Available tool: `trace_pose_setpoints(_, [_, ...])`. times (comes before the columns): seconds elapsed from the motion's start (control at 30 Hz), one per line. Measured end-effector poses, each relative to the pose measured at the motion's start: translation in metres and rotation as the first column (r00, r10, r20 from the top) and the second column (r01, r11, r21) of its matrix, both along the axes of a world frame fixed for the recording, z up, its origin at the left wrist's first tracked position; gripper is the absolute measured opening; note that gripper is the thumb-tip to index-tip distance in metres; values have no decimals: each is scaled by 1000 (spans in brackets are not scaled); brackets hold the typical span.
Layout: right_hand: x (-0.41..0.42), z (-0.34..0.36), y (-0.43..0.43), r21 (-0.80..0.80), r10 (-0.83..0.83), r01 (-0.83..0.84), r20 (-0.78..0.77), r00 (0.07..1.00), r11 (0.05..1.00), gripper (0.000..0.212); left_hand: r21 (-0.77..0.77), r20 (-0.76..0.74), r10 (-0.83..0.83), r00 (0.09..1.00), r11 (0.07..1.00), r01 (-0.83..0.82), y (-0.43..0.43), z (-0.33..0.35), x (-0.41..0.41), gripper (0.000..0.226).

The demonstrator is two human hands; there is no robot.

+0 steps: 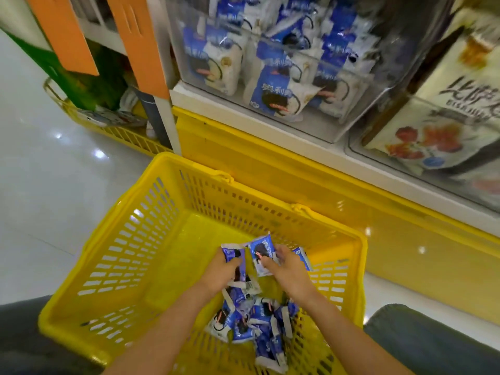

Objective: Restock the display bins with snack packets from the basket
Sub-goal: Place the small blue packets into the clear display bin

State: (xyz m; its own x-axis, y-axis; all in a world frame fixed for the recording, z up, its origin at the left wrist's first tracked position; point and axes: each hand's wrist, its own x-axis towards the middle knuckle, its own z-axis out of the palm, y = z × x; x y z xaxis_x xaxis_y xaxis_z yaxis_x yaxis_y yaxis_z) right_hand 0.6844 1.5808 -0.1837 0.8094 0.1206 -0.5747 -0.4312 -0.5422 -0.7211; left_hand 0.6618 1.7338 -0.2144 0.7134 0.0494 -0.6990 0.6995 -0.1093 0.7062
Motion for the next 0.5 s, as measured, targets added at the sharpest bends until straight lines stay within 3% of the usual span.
trace_pose_setpoints(0.07, [0,18,5,91,1,-4,34,999,996,16,-132,-6,124,992,984,-124,-5,21,0,31])
trace_pose_setpoints(0.17, [-1,47,7,194,-7,-7,72,997,981,19,-231,60,203,977,955,-184,-7,50,-1,32])
trace_pose_setpoints(0.4, [3,118,-1,302,61,-90,102,993,949,25,-223,251,202,947,964,-147,3,117,7,36])
trace_pose_setpoints(0.5, [5,145,-4,267,112,-149,148,983,952,28,-176,387,152,909,980,-89,10,143,9,22])
